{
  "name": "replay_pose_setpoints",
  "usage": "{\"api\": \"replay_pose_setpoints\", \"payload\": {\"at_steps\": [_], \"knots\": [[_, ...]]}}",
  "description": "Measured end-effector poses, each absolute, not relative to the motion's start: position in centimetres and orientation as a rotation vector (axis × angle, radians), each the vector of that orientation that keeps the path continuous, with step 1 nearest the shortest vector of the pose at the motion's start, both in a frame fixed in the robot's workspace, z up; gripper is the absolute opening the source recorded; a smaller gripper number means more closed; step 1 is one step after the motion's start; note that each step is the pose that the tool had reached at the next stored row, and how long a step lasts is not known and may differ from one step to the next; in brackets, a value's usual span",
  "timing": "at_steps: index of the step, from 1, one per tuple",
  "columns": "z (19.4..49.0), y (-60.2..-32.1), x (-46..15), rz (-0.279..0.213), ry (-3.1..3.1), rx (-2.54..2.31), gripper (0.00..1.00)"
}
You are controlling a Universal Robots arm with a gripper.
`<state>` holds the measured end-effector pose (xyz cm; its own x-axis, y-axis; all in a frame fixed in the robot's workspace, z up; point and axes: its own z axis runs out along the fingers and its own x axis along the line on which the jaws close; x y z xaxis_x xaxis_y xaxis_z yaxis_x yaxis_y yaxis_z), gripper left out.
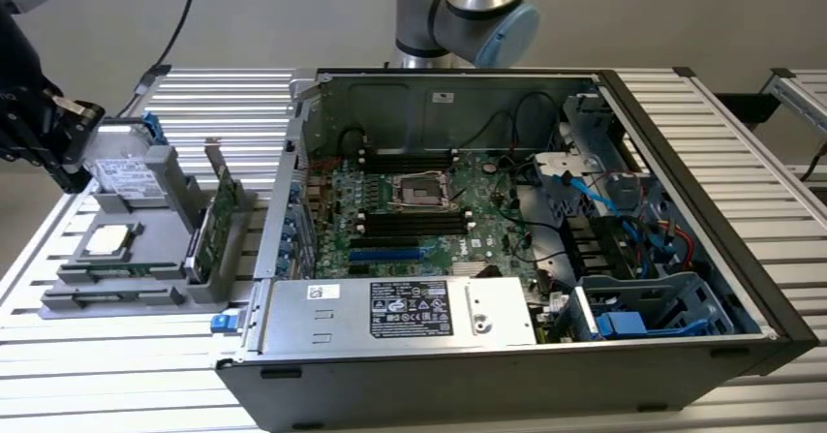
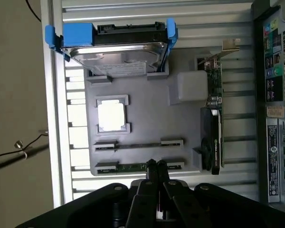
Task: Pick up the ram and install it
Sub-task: 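Reach for the ram, then pick up the ram and move it above insertion slot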
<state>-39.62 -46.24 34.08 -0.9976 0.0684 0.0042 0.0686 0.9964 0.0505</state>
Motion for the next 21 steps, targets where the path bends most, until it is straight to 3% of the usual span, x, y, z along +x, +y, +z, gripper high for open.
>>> {"api": "replay_pose_setpoints", "payload": {"at_steps": [21], "knots": [[34.09,-46.23,-39.63,-0.077,-3.136,0.009,0.1]]}}
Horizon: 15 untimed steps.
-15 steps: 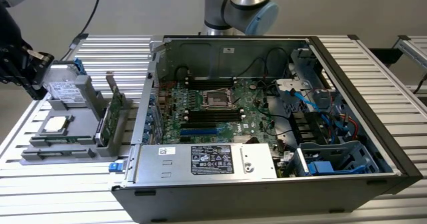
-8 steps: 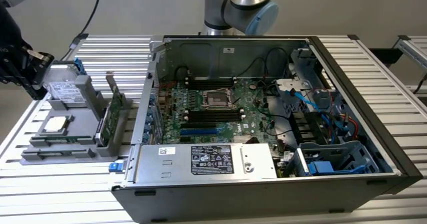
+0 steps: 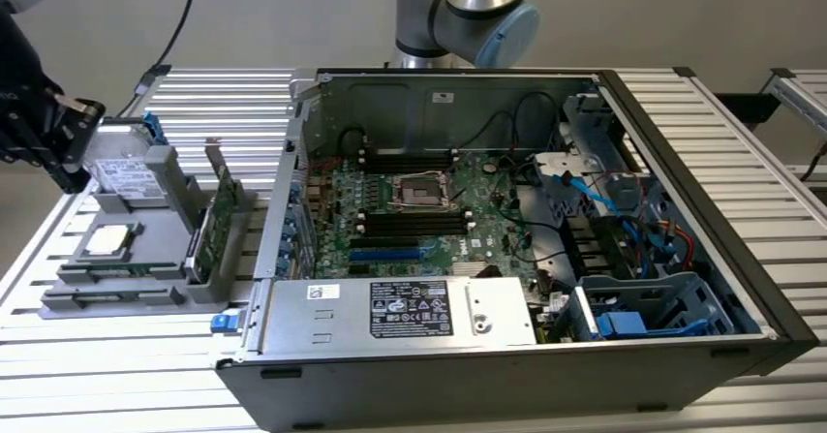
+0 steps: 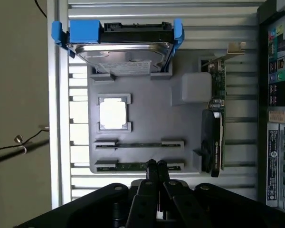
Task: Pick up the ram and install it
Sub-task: 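Pick up the ram and move it above insertion slot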
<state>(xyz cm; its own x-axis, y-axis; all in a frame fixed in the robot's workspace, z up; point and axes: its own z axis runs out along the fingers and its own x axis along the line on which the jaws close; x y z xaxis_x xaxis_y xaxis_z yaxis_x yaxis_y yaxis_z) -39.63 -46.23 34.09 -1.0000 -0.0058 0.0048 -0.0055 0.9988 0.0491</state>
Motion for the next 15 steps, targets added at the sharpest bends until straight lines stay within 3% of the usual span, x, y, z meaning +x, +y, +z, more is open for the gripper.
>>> {"api": "replay_pose_setpoints", "payload": {"at_steps": [15], "knots": [[33.77,-46.23,-39.63,-0.075,-3.099,0.435,0.1]]}}
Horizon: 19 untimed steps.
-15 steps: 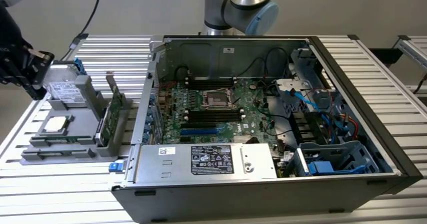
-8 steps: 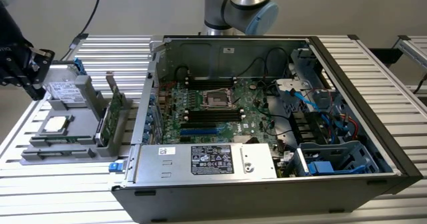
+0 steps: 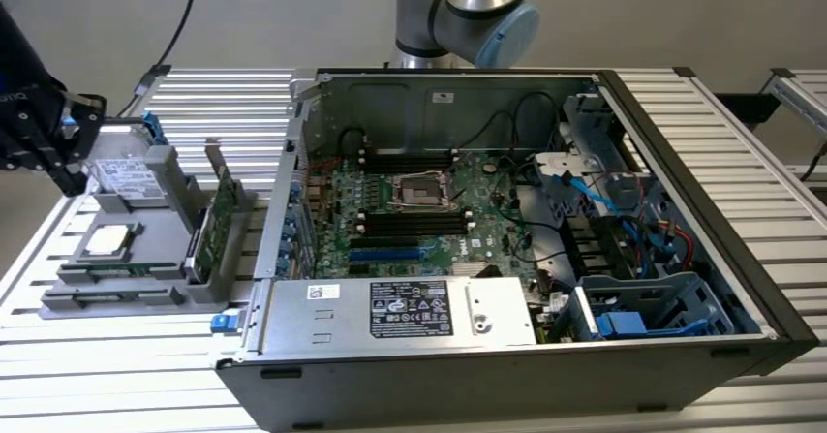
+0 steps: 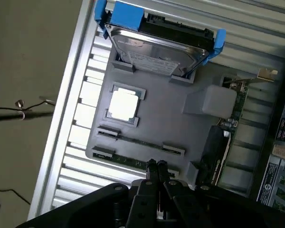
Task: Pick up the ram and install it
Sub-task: 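Pick up the ram and move it above insertion slot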
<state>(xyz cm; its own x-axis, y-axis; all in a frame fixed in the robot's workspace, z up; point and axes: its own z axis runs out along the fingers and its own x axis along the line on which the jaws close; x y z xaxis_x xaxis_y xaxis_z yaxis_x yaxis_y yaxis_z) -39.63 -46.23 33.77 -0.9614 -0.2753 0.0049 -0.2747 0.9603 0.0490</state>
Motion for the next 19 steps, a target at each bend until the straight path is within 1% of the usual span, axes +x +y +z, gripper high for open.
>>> {"api": "replay_pose_setpoints", "payload": {"at_steps": [19], "knots": [[32.9,-46.23,-39.63,-0.07,-2.96,0.988,0.1]]}}
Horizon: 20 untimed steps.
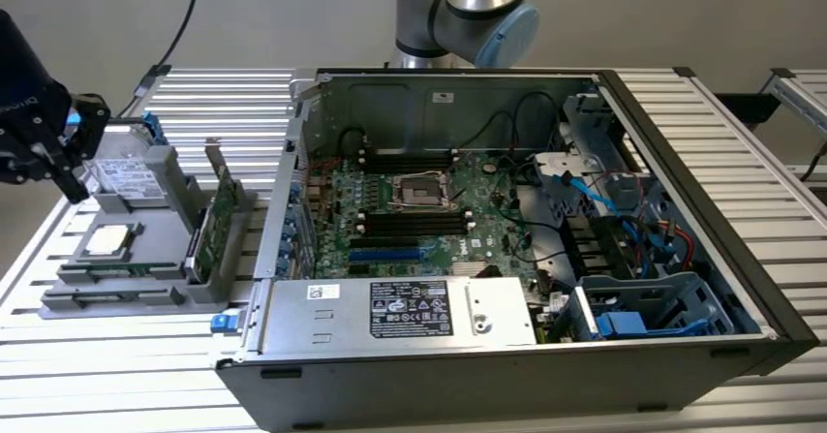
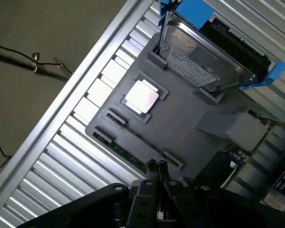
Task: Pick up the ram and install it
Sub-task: 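Pick up the ram and move it above insertion slot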
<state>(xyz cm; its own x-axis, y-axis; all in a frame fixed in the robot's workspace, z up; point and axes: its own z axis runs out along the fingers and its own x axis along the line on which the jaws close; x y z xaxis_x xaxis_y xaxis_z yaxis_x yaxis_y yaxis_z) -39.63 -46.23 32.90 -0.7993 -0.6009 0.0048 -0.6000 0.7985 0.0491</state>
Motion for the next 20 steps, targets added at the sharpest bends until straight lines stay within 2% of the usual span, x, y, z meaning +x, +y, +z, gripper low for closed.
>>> {"api": "replay_pose_setpoints", "payload": {"at_steps": [20], "knots": [[32.08,-46.23,-39.63,-0.063,-2.726,1.504,0.1]]}}
